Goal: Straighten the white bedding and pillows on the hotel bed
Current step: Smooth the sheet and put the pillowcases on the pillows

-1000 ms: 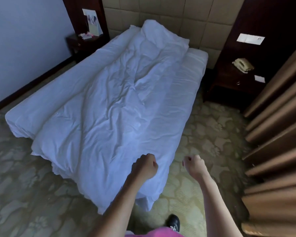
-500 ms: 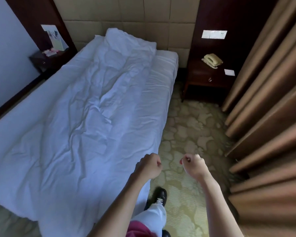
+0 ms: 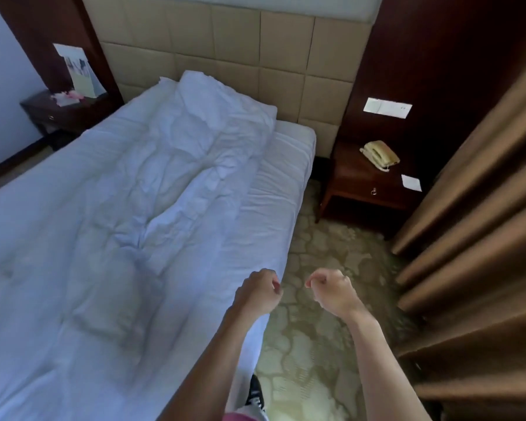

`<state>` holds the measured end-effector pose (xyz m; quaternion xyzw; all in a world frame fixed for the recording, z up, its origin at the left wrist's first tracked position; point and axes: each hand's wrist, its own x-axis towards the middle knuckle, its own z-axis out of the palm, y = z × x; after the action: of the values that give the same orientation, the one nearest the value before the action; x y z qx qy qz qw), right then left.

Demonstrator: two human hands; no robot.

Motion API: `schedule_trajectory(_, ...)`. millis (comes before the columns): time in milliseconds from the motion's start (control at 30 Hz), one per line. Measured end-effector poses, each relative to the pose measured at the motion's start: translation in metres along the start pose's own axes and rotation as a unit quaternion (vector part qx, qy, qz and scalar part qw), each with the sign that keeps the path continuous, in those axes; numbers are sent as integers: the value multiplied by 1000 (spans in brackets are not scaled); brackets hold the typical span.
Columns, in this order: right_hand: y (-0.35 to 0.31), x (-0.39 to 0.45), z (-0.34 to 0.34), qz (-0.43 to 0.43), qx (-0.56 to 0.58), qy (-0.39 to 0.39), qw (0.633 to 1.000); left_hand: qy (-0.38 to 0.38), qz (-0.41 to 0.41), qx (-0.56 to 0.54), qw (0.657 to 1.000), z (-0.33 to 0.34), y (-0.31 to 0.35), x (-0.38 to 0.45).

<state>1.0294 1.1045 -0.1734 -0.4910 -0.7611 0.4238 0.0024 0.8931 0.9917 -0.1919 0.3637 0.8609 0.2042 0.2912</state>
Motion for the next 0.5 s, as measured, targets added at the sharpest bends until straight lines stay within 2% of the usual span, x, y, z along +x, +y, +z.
schedule_trajectory(100,-22,46,-14,-8,15,21,1000,17,-6,-10,1000,-23,9,49)
schedule_trajectory(233,-25,89,-16,11,10,20,1000,4,-35,-41,999,-28,3,93)
schedule_trajectory(333,-24,128,-16,29,7,6,1000,-8,-47,-31,998,-27,-2,122)
schedule_trajectory(500,-29,196,-36,7,15,-22,1000,2,-88,-57,994,-25,13,185)
